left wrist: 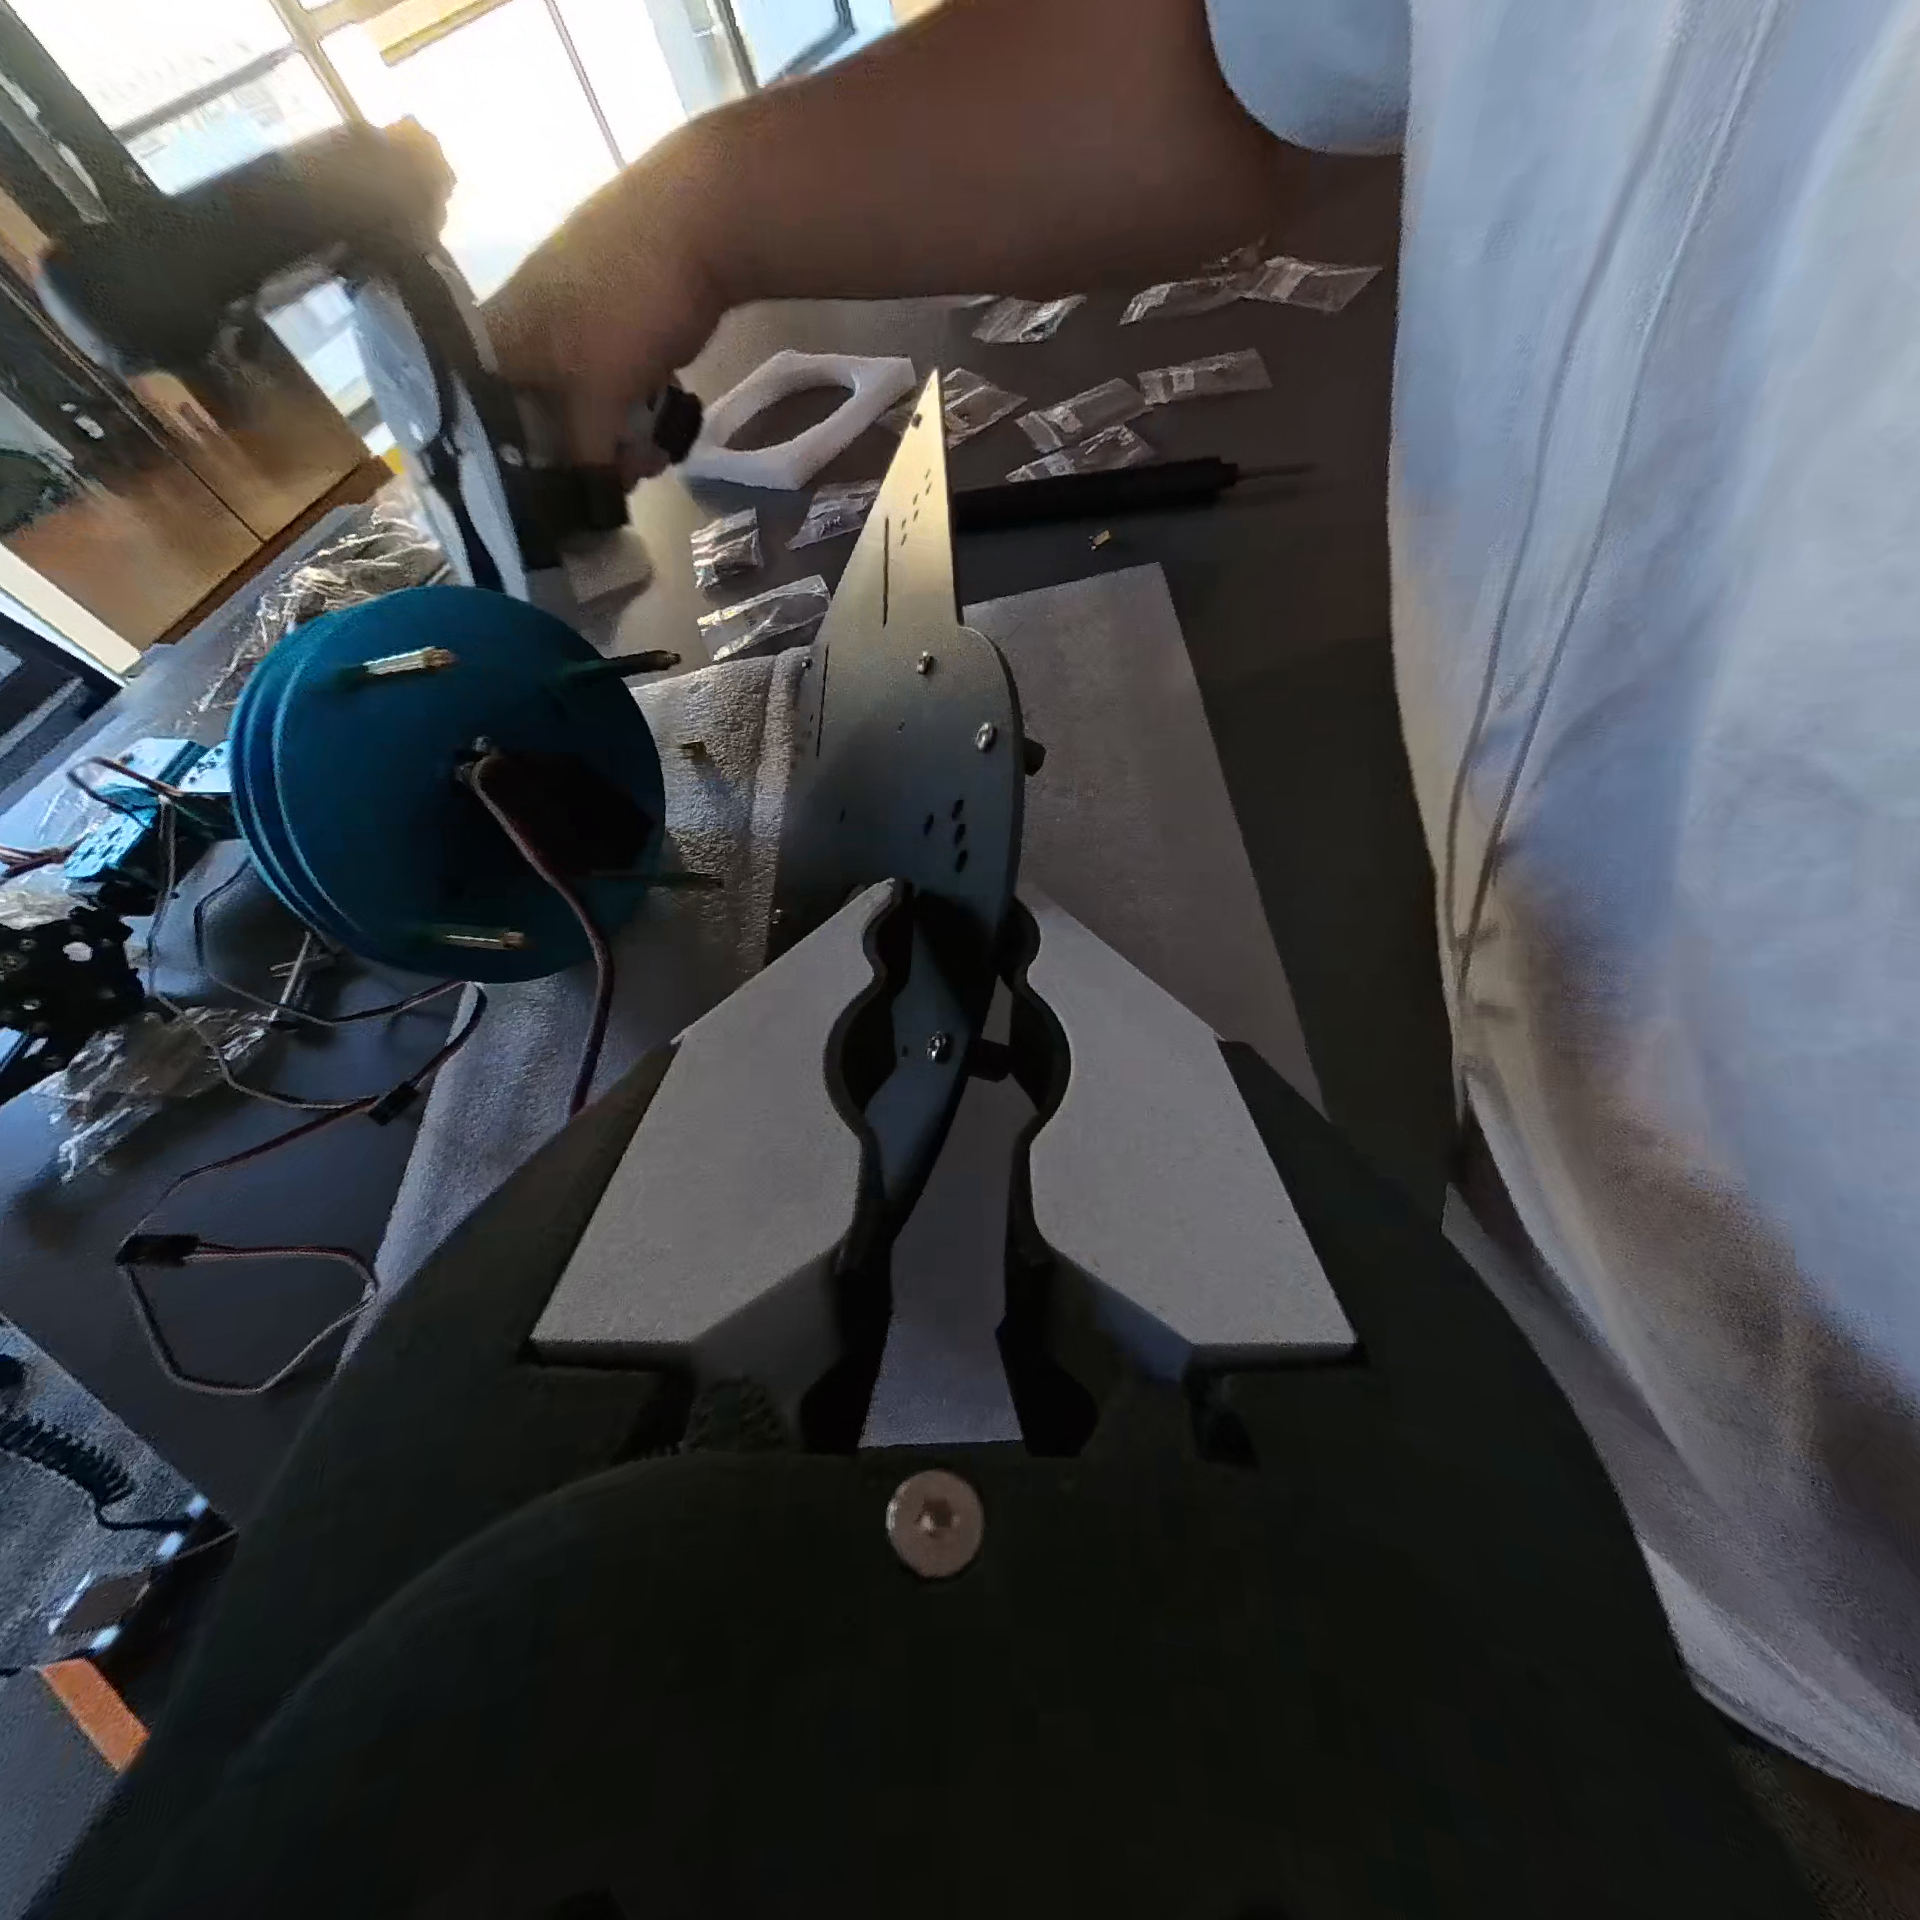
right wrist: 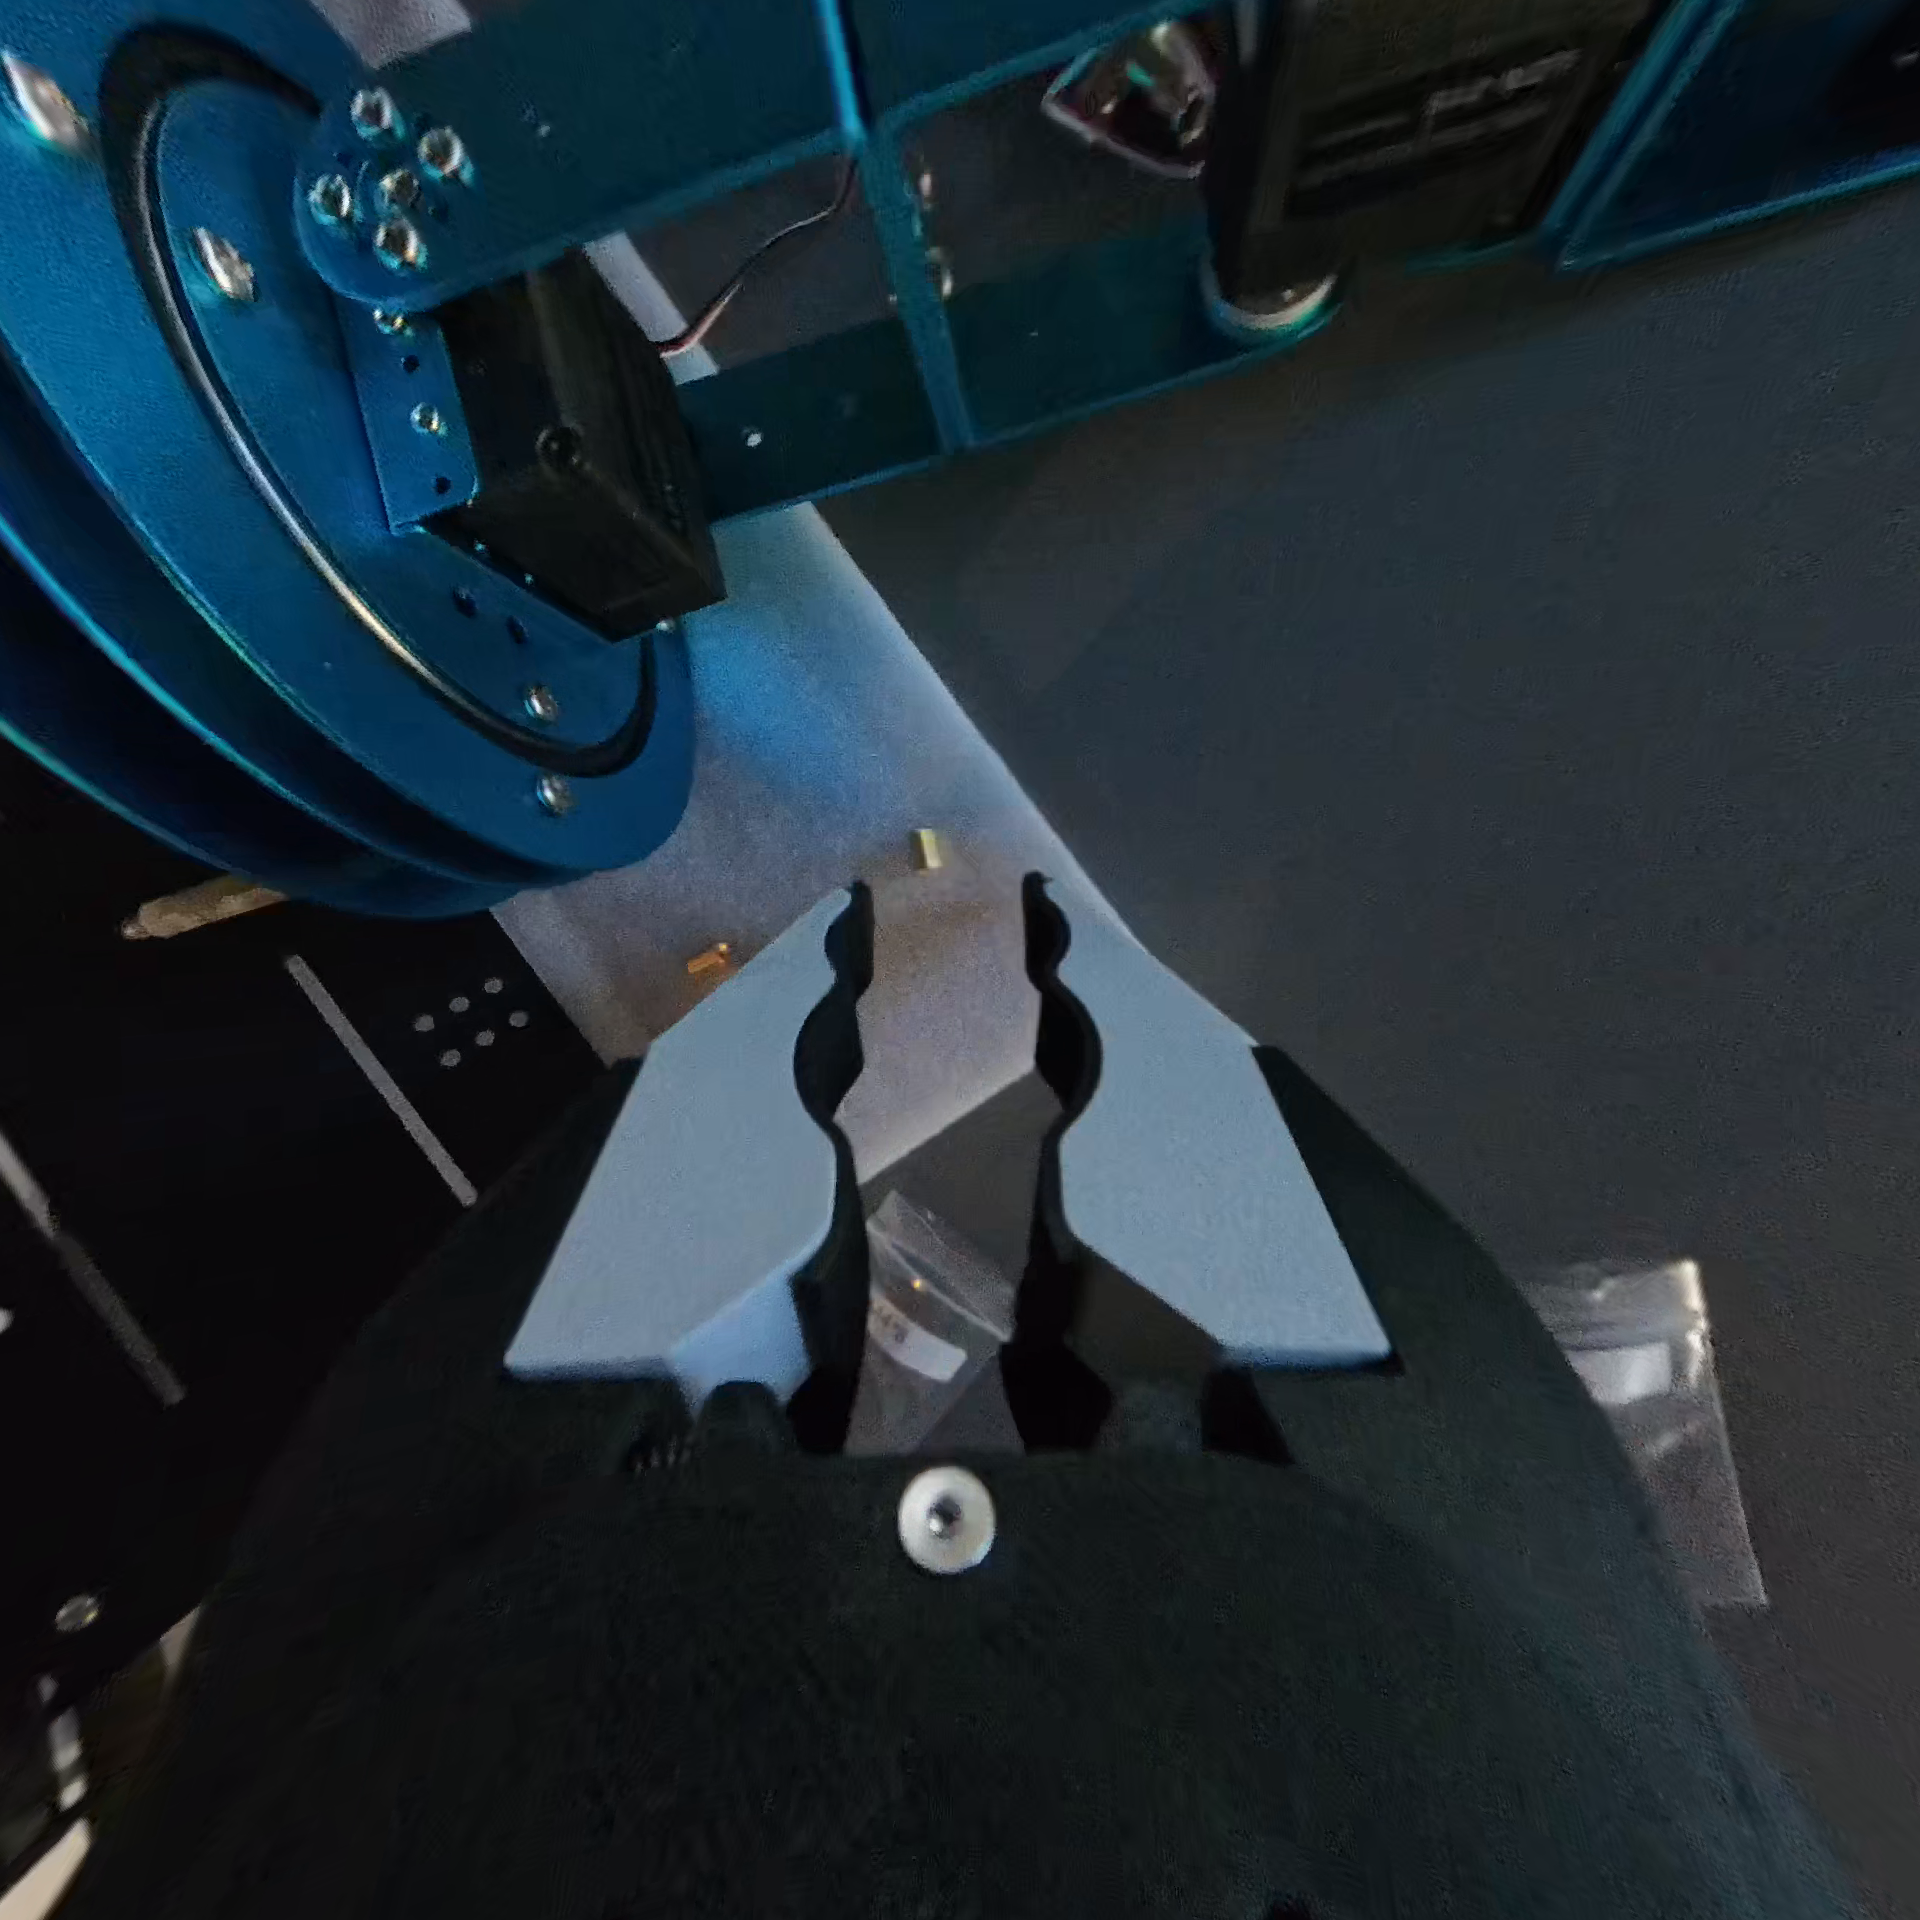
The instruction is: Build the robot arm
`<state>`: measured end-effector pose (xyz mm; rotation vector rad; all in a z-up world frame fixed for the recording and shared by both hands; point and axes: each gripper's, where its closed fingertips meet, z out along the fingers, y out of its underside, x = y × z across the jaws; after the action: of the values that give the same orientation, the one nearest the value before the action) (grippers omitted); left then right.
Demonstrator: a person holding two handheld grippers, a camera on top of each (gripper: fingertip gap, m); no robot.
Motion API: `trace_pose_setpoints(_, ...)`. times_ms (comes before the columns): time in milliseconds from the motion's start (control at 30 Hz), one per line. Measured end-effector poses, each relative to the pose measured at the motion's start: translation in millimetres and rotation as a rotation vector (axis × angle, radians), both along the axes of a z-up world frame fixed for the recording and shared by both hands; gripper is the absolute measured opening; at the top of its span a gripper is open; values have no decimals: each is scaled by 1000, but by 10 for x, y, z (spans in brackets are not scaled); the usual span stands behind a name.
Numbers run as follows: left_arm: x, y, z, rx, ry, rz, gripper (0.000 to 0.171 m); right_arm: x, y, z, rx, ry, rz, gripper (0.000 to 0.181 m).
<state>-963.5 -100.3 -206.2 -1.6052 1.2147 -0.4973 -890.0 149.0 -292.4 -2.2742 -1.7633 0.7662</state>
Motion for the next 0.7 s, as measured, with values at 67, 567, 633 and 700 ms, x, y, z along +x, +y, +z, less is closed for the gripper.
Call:
trace_pose_setpoints(67, 22, -41, -44, 1, -3, -21, 17, -18, 108, 170, -18, 50, -47, 30)
trace_pose_setpoints(567, 80, -251, -479, 42, 111, -205, 38, -675, 701, 698, -333, 189, -539, 39)
trace_pose_setpoints(633, 91, -280, -610, 69, 177, -205, 40, -714, 652, 639, -387, 175, -584, 39)
trace_pose_setpoints(700, 103, -298, -705, 123, 220, -193, 41, -728, 647, 535, -362, 140, -607, 44)
